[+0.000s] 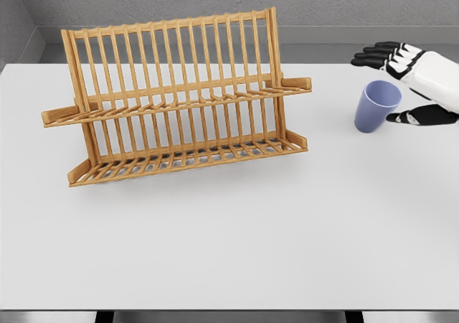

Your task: Right arm put cup on second shelf

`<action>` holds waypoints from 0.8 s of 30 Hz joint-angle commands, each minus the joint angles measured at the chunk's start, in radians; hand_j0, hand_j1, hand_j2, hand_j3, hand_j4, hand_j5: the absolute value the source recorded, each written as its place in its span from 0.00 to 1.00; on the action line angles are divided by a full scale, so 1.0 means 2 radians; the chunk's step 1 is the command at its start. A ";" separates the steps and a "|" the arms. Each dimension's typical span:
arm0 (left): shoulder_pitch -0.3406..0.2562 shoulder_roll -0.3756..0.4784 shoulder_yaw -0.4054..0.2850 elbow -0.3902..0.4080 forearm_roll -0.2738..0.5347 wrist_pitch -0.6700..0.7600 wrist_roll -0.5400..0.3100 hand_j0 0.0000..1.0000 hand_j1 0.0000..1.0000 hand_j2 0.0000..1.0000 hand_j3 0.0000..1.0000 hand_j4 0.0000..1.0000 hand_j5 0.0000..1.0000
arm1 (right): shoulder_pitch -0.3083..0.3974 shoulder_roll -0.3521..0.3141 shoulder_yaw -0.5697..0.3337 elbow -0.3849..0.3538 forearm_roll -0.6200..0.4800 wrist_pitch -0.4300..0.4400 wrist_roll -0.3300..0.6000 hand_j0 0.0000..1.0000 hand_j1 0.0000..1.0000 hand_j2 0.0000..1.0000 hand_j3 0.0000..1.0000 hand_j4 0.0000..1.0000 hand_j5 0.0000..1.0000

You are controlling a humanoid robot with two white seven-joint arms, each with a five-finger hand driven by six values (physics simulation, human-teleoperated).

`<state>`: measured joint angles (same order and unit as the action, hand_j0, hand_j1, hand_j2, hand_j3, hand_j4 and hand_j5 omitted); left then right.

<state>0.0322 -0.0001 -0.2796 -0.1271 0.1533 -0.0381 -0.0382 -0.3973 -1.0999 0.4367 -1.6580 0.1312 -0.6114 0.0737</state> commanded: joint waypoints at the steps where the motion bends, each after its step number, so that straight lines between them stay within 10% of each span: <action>1: 0.000 0.000 0.000 0.001 0.000 0.000 0.000 1.00 1.00 1.00 1.00 1.00 1.00 | 0.000 -0.001 0.001 0.000 -0.003 0.000 0.001 1.00 1.00 1.00 1.00 1.00 1.00; 6: 0.000 0.000 0.000 0.000 0.000 0.001 0.000 1.00 1.00 1.00 1.00 1.00 1.00 | -0.003 0.001 -0.010 0.040 -0.002 0.000 0.014 1.00 1.00 1.00 1.00 1.00 1.00; 9: 0.000 0.000 -0.001 0.000 0.000 0.000 0.000 1.00 1.00 1.00 1.00 1.00 1.00 | -0.092 0.056 -0.006 0.115 -0.002 0.000 0.269 1.00 1.00 1.00 1.00 1.00 1.00; 16: 0.000 0.000 -0.001 0.000 0.000 0.000 0.000 1.00 1.00 1.00 1.00 1.00 1.00 | -0.174 0.095 0.061 0.214 -0.001 0.000 0.269 1.00 1.00 1.00 1.00 1.00 1.00; 24: 0.000 0.000 0.000 0.000 0.000 0.000 0.000 1.00 1.00 1.00 1.00 1.00 1.00 | -0.183 0.101 0.064 0.262 0.008 0.000 0.269 1.00 1.00 1.00 1.00 1.00 1.00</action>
<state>0.0322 -0.0001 -0.2799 -0.1268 0.1533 -0.0379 -0.0382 -0.7700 -0.9043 0.5623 -1.1622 0.1495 -0.6136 0.6097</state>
